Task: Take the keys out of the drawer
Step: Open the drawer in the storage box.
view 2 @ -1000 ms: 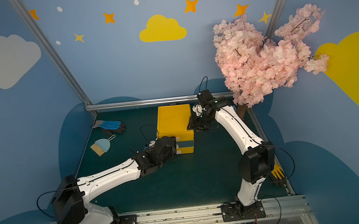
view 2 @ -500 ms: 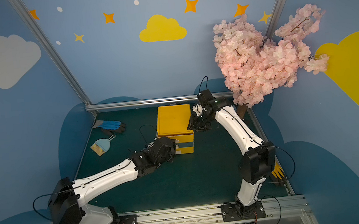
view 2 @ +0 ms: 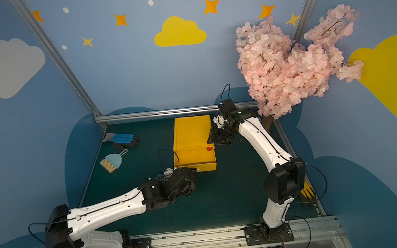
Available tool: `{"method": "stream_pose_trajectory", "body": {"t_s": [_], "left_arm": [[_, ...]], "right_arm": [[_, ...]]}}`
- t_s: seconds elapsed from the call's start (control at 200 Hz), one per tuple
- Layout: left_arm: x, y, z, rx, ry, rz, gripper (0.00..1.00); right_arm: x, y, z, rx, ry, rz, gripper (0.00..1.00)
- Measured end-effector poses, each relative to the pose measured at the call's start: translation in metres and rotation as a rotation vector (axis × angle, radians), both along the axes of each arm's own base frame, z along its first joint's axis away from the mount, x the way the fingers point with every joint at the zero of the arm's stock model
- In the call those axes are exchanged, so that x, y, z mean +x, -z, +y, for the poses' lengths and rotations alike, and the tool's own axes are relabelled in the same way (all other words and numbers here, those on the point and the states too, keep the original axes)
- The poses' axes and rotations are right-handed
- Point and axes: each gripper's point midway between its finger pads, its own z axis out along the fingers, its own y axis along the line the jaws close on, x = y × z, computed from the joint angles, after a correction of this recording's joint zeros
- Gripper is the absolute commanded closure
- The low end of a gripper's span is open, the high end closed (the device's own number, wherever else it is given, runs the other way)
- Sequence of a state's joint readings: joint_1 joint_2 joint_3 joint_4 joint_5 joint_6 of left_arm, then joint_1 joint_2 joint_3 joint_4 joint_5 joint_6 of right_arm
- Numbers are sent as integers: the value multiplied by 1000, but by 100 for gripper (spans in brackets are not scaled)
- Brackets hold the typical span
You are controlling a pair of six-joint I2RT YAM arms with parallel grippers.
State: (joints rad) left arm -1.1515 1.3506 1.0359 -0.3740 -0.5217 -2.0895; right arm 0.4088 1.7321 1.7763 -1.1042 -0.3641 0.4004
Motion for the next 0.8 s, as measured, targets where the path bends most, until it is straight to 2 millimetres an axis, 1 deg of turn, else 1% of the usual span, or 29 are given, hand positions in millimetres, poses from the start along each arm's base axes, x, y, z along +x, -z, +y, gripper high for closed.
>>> {"method": "stream_pose_trajectory", "body": {"t_s": [0.125, 0.235, 0.345, 0.511, 0.566, 0.681, 0.801], "left_arm": [[-9, -3, 2, 13, 17, -1, 49], [-10, -8, 5, 20, 12, -8, 47], [-8, -21, 7, 10, 1, -25, 46], [-2, -48, 13, -18, -34, -70, 44], [-1, -52, 16, -23, -47, -82, 44], [5, -50, 23, -13, -71, -83, 43], [12, -37, 33, 16, -97, -68, 43]], "right_arm": [[-2, -6, -1, 6, 4, -12, 49], [-3, -11, -2, 11, 9, -24, 49], [-4, -16, -3, 15, 15, -35, 49], [-10, -25, -4, 13, 21, -57, 49], [-11, -28, -4, 10, 21, -64, 49], [-13, -31, -5, 7, 24, -75, 50], [-14, -31, -5, 2, 27, -74, 49]]}}
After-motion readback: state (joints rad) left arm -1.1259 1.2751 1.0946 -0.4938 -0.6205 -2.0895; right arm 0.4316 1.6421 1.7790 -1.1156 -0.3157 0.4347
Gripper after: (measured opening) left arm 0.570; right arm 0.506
